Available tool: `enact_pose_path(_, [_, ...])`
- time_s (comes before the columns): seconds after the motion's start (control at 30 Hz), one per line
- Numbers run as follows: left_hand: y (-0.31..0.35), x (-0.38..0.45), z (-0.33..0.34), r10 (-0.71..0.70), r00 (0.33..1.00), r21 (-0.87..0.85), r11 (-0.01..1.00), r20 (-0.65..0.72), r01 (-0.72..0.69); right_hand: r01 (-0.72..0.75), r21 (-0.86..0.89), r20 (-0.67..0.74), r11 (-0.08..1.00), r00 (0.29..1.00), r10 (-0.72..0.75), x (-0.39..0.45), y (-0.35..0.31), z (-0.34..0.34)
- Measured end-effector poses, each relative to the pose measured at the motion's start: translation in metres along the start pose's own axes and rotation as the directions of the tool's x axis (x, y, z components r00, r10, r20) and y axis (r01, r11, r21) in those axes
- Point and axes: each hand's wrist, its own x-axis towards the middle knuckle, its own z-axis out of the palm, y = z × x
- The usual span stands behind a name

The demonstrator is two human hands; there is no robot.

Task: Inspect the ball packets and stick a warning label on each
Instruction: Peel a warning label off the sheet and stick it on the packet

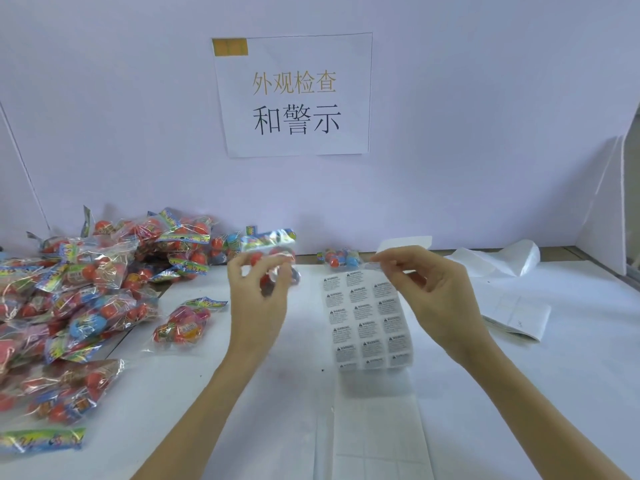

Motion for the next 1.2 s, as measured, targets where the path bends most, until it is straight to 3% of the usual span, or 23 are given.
enact_pose_path(0.07, [0.005,0.005,-0.009,0.006,0.999,-0.114,0.993,-0.042,-0.011,-0.045,0.032,0.016,0.999,0.999,0.044,0.0,-0.002,-0.001])
enact_pose_path(0.23, [0.019,-0.001,-0.011,-0.006,0.996,-0.32,0.947,0.088,0.034,-0.146,0.128,0.134,0.981,0.983,0.129,-0.003,-0.007,0.003])
enact_pose_path(0.37, [0.024,-0.012,0.0,0.074,0.963,-0.313,0.95,0.259,0.011,-0.192,0.146,0.186,0.97,0.969,0.164,-0.007,-0.004,0.01])
enact_pose_path(0.5, [0.024,-0.023,0.008,0.056,0.92,-0.251,0.967,0.387,0.046,-0.185,0.133,0.187,0.974,0.969,0.159,-0.008,-0.002,0.016])
enact_pose_path(0.6, [0.023,-0.027,0.011,0.041,0.894,-0.301,0.947,0.447,0.107,-0.188,0.115,0.173,0.975,0.971,0.166,-0.009,0.001,0.019])
enact_pose_path(0.73, [0.024,-0.027,0.011,0.015,0.895,-0.34,0.927,0.446,0.154,-0.197,0.098,0.147,0.975,0.972,0.182,-0.009,0.003,0.018])
enact_pose_path(1.1, [0.024,-0.029,0.014,0.008,0.927,-0.285,0.952,0.376,0.108,-0.215,0.087,0.172,0.973,0.965,0.198,-0.01,0.007,0.018])
enact_pose_path(1.2, [0.022,-0.029,0.014,-0.018,0.932,-0.321,0.936,0.363,0.143,-0.156,-0.067,0.118,0.985,0.979,0.163,-0.012,0.01,0.019])
